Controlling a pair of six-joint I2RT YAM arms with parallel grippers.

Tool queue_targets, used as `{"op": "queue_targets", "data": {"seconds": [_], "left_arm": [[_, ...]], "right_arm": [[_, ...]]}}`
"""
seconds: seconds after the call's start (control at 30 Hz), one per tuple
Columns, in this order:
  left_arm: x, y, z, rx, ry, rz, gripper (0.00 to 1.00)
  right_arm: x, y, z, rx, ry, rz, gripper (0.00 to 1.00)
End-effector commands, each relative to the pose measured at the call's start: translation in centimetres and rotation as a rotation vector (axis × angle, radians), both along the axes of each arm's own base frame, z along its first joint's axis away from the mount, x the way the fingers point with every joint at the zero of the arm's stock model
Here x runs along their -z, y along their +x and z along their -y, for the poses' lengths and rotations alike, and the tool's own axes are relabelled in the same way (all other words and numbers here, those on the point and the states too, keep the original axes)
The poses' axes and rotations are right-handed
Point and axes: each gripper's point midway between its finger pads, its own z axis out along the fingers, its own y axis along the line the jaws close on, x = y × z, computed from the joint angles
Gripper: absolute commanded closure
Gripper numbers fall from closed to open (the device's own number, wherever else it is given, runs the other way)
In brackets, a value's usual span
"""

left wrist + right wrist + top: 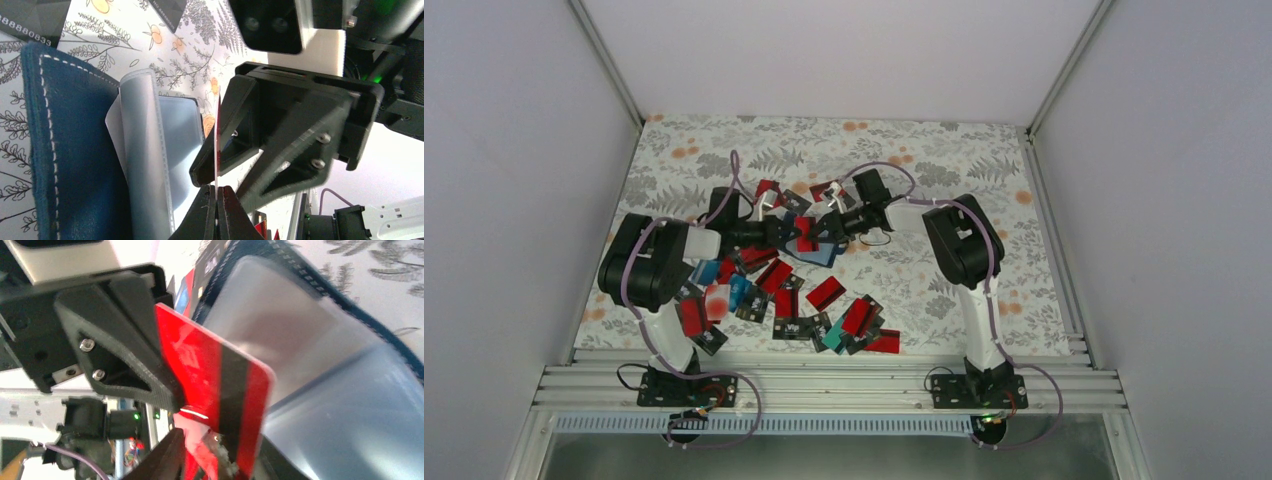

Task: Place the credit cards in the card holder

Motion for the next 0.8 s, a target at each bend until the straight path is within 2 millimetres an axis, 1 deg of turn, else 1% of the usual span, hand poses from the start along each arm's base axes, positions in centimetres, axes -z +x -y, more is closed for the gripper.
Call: {"op": "queue_targets", "data": {"seconds": [0.0, 0.1, 0.23, 0.43, 0.6, 0.77], "left_arm": [[-0.2, 0.6, 0.0, -0.006, 0.032, 0.038, 0.98], [0.6, 1.0, -0.4, -0.025, 0.075, 0.025, 0.98], [0.9, 1.2, -0.7, -0.044, 0.096, 0.022, 0.98], [0.6, 1.8, -1.3, -0.083, 0.146, 0.037, 0.98], [0.7, 2.5, -1.8, -0.120, 0.186, 0.039, 0.98], [0.7, 3.0, -1.9, -0.130, 0.192, 0.039, 0.98]], "right_arm": [[-0.7, -0.6, -0.7, -0.028, 0.002, 0.036, 0.61], [-0.2, -0.6, -0.2, 0.003, -0.037, 0.031, 0.53], [1.3, -0.9, 0.8, 0.049, -0.115, 0.012, 0.49], [1.9, -1.4, 2.0, 0.093, -0.178, 0.029, 0.48], [2.0, -1.5, 2.7, 0.115, -0.211, 0.039, 0.49], [1.9, -1.5, 3.0, 0.122, -0.225, 0.052, 0.49]]}}
